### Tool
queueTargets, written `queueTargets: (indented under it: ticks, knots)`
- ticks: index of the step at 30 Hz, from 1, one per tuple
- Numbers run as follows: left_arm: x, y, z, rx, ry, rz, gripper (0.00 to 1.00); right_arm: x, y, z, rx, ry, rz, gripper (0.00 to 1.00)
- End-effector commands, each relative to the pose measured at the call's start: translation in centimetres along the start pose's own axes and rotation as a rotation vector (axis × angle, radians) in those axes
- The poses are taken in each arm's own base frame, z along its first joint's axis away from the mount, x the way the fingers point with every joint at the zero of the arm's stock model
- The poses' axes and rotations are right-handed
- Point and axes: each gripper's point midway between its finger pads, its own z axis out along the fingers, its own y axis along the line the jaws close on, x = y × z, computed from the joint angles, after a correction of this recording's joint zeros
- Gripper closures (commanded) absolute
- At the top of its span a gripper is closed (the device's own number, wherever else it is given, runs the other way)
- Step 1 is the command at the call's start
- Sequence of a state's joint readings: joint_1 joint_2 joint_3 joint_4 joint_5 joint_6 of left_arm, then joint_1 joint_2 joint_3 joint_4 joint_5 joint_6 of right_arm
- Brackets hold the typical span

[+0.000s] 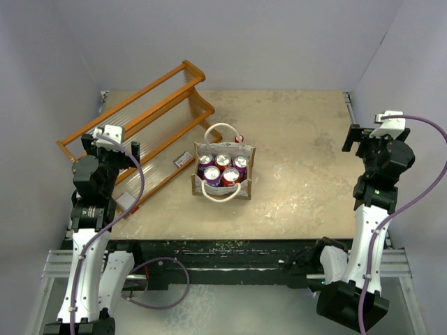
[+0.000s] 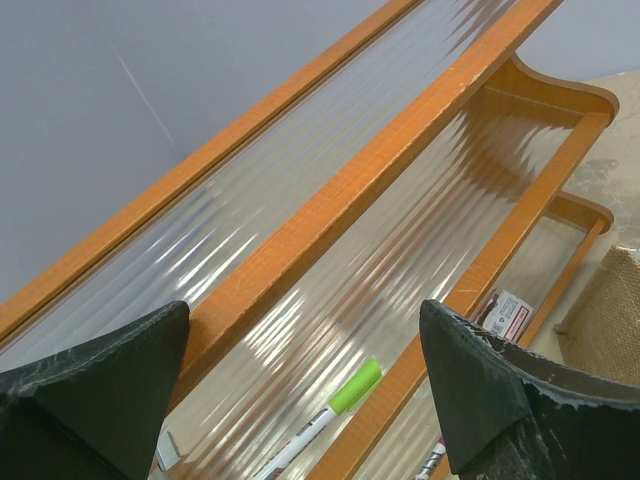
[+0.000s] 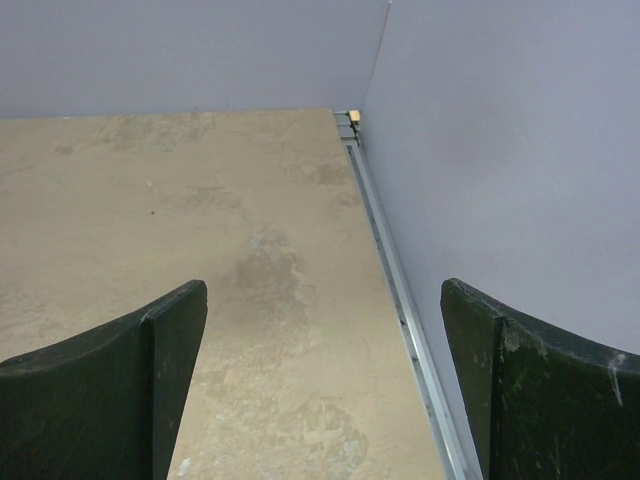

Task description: Place the beverage into the canvas bag

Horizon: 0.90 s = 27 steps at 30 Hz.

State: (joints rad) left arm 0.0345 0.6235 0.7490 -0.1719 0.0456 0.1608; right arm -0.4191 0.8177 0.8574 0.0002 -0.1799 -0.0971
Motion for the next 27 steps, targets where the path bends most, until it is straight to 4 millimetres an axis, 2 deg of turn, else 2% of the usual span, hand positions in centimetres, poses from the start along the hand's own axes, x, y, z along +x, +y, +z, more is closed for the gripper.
queueTargets:
  ticks: [1, 6, 14, 27]
  knots:
    - [-1.4, 0.5, 0.3, -0.009, -0.051, 0.007, 0.01, -1.0, -0.4, 0.2, 0.003, -0.049, -0.012, 0.0]
    - [-0.7, 0.2, 0.6, 0.007, -0.03, 0.009, 0.01, -1.3, -0.7, 0.3, 0.009, -0.062, -0.014, 0.0]
    - [-0.8, 0.7, 0.5, -0.013, -0.032, 0.002, 0.01, -1.7, -0.6, -0.1, 0.005, -0.074, -0.012, 0.0]
    - [-0.3, 0.3, 0.7, 0.006, -0.016, -0.007, 0.01, -3.3, 0.1, -0.8, -0.03, -0.1, -0.001, 0.0]
